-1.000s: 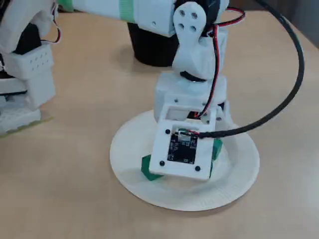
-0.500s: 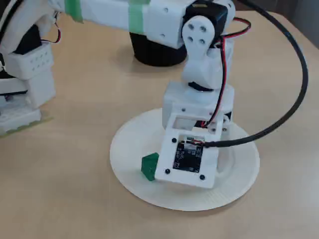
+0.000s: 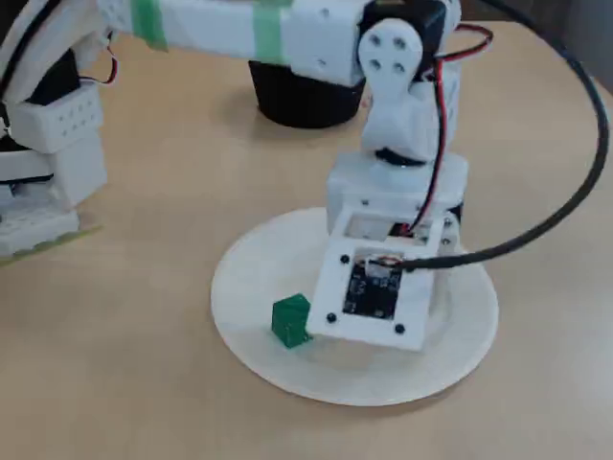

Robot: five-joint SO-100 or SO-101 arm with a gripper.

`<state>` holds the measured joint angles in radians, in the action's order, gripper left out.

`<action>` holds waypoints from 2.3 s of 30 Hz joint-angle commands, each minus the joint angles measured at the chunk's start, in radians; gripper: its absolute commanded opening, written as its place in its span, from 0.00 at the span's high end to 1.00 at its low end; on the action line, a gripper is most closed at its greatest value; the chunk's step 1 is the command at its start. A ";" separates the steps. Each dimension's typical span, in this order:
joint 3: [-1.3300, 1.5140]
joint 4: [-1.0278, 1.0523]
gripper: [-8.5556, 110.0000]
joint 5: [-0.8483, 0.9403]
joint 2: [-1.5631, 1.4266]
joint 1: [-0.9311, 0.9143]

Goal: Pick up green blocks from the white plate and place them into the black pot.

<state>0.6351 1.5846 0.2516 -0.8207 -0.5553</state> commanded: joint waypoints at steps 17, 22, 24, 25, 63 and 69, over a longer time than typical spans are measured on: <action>0.359 -0.058 0.95 -0.229 -0.917 0.792; 0.997 -0.480 0.95 -0.333 -1.318 1.108; 1.078 -0.508 0.95 -0.328 -1.315 1.186; 1.112 -0.535 0.95 -0.327 -1.304 1.216; 1.002 -0.373 0.95 -0.239 -1.155 0.879; 0.917 -0.149 0.95 -0.225 -1.158 0.537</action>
<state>1.6168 1.3545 0.0230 -1.9359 0.1289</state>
